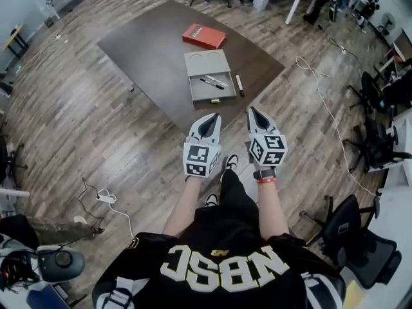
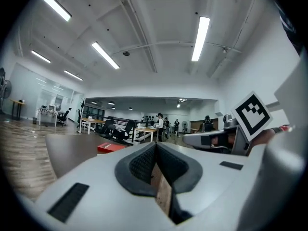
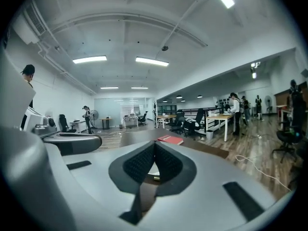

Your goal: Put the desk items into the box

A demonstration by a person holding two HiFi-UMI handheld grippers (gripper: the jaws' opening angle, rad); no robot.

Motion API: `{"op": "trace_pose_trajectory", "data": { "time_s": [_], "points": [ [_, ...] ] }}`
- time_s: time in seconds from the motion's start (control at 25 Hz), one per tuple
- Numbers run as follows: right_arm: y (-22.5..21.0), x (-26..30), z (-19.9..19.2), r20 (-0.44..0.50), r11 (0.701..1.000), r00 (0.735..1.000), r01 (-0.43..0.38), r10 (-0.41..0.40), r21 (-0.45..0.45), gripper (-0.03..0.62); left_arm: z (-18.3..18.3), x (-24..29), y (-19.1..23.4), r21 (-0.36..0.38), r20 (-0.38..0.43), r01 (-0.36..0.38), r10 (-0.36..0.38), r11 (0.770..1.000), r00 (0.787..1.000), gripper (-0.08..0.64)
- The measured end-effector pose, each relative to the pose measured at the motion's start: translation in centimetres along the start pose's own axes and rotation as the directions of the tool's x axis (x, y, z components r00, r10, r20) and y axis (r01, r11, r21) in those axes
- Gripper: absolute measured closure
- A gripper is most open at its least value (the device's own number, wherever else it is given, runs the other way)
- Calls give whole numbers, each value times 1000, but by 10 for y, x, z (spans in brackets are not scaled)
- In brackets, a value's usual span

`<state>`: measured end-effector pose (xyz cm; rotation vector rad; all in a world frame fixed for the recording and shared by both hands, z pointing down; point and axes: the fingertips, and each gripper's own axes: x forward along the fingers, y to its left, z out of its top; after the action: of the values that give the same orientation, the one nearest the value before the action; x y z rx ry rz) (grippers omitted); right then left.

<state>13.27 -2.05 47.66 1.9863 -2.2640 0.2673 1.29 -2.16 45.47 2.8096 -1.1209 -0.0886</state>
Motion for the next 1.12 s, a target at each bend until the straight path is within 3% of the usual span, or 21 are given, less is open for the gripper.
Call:
{"op": "trace_pose_trajectory", "data": {
  "time_s": [0.28, 0.48, 0.76, 1.12],
  "points": [
    [11, 91, -2, -41, 991, 991, -130, 130, 11, 583, 1, 40, 64, 1, -9, -103, 103, 995, 995, 543],
    [-1, 152, 2, -87, 985, 982, -171, 170, -10, 583, 3, 83, 98, -1, -22, -131, 131, 991, 991, 544],
    [-45, 208, -17, -170, 988, 973, -156, 155, 4, 567, -15, 147, 120, -17, -67, -111, 109, 994, 992, 543],
    [-106, 244, -69, -289, 995, 953, -67, 84, 70, 550, -47, 205, 124, -46, -147, -53, 46, 998, 988, 543]
  ]
}}
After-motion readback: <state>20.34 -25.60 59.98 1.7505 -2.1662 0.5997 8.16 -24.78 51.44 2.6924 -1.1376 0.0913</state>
